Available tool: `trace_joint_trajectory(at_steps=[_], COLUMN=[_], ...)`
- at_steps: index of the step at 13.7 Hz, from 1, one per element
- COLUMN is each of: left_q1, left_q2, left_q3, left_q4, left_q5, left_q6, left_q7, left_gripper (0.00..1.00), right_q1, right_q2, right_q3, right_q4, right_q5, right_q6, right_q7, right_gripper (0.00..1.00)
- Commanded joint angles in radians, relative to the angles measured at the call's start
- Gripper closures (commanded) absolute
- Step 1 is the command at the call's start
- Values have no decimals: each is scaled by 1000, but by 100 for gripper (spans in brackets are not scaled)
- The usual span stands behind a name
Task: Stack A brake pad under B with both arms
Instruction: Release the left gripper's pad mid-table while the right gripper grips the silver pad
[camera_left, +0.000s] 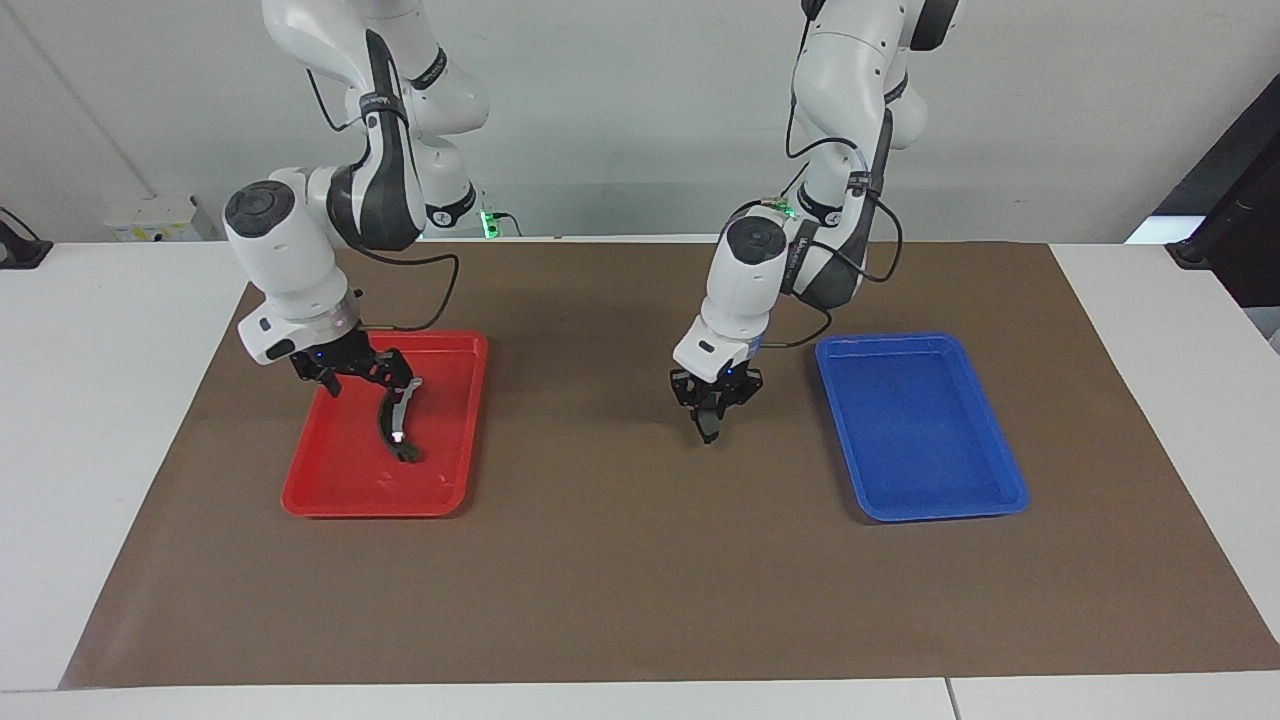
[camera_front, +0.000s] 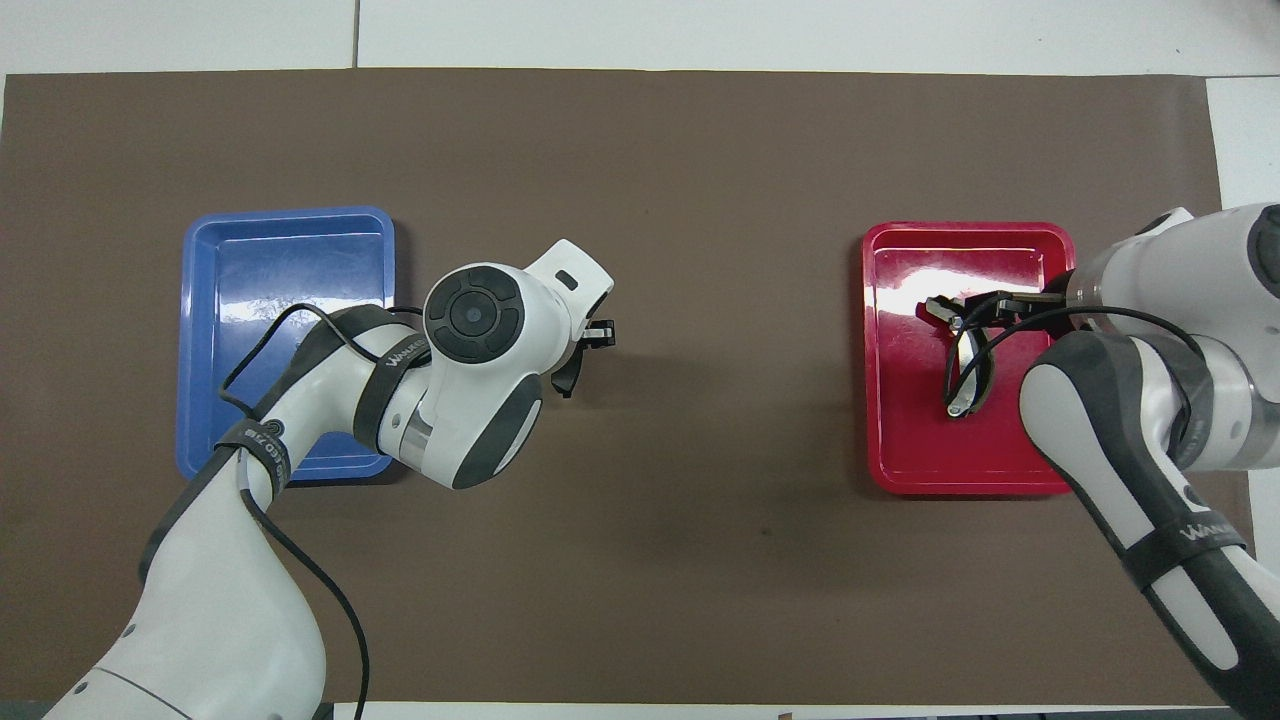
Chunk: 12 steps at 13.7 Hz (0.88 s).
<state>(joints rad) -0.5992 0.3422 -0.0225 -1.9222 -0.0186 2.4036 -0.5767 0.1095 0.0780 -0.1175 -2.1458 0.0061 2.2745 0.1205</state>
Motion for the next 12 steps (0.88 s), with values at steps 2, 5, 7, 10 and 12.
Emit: trace_joint_trajectory(at_steps=[2, 5, 7, 10, 12], left_q1=[-31, -39, -39, -19, 19], left_q2=[52, 57, 57, 35, -21], left_q3=[15, 13, 13, 13, 15], left_q4=[48, 46, 46, 45, 31], left_q5=[17, 16, 11, 9, 9], left_q6=[19, 20, 35, 20, 14], left_q7=[-26, -22, -26, -20, -18], left_gripper=[91, 61, 4, 1, 1], right_q1=[-8, -13, -13, -13, -17], right_q2=[14, 28, 45, 54, 58], right_q3=[2, 2, 2, 2, 2], right_q4=[-80, -131, -131, -140, -141], right_q5=[23, 23, 23, 23, 23], right_q6=[121, 170, 180, 183, 186], right_q7=[-55, -82, -90, -130, -174], right_gripper=[0, 0, 0, 4, 7])
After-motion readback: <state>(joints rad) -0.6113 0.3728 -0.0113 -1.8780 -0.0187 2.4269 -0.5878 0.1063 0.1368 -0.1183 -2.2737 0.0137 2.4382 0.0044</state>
